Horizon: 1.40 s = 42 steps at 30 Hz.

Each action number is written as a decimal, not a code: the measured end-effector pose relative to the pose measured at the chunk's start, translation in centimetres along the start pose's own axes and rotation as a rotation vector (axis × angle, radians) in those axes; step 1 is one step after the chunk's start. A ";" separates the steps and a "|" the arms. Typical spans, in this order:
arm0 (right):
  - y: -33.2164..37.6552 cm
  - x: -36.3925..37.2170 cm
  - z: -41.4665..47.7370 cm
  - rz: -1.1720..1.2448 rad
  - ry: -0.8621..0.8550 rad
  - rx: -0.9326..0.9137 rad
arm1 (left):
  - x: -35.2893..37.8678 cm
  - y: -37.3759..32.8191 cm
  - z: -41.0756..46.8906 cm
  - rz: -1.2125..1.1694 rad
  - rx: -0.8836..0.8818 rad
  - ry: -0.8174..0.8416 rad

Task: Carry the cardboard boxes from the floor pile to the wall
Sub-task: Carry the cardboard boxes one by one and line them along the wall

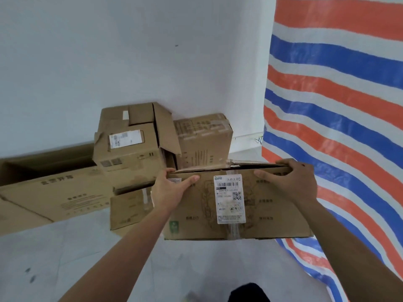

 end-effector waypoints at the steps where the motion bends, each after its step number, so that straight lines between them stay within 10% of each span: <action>1: -0.1 0.8 1.5 -0.006 0.008 0.010 | 0.5 0.1 1.5 0.004 -0.025 0.001; 25: -11.2 37.9 44.8 -0.203 0.692 0.045 | 22.7 15.9 38.1 0.070 -0.612 -0.021; 35: -19.0 49.6 38.6 -0.579 1.224 0.063 | 27.4 23.0 44.1 0.228 -0.687 0.213; 42: -19.4 51.5 38.7 -0.664 0.914 -0.172 | 28.9 24.5 44.1 0.422 -0.524 0.343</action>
Point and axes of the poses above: each hand's wrist, its own z-axis towards the middle knuckle, its own x-axis out of the palm, y = z × x, the point moved 7 cm from there along z, towards the middle knuckle, and after that the axes turned 7 degrees about y, right-handed, at the moved point
